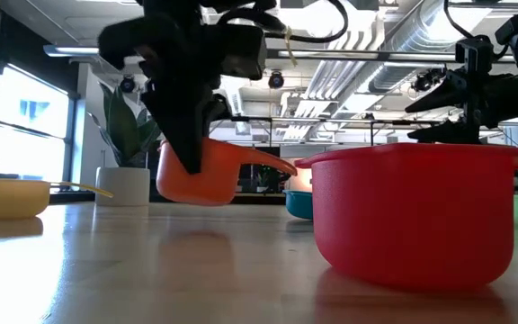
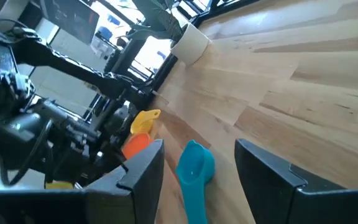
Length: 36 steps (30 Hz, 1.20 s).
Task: Nest measuring cups in basket
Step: Move the orange measuring cup to the center, then stack the red measuring cup on top of the orange measuring cup
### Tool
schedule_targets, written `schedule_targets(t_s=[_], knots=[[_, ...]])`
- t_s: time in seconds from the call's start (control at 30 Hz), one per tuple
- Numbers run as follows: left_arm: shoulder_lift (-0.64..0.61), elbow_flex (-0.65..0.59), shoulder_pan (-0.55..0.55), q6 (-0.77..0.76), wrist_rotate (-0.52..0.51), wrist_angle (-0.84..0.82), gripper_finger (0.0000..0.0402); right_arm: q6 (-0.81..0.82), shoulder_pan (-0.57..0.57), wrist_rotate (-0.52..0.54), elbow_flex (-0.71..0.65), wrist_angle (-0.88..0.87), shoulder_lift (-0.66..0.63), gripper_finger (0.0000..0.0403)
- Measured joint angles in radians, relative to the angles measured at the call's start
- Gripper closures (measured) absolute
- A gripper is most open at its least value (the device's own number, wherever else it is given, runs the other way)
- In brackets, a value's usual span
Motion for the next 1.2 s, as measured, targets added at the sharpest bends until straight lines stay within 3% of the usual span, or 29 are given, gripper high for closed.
schedule_targets(t_s=[0.67, 1.2], knots=[[0.055, 0.001, -0.016, 0.026, -0.005, 0.045, 0.0383, 0.014, 0.0, -0.023, 0.0, -0.003, 0.0, 0.0215], [0.058, 0.0, -0.014, 0.0, 0.002, 0.044, 0.0303, 0.014, 0.0, -0.023, 0.0, -0.004, 0.0, 0.0215]])
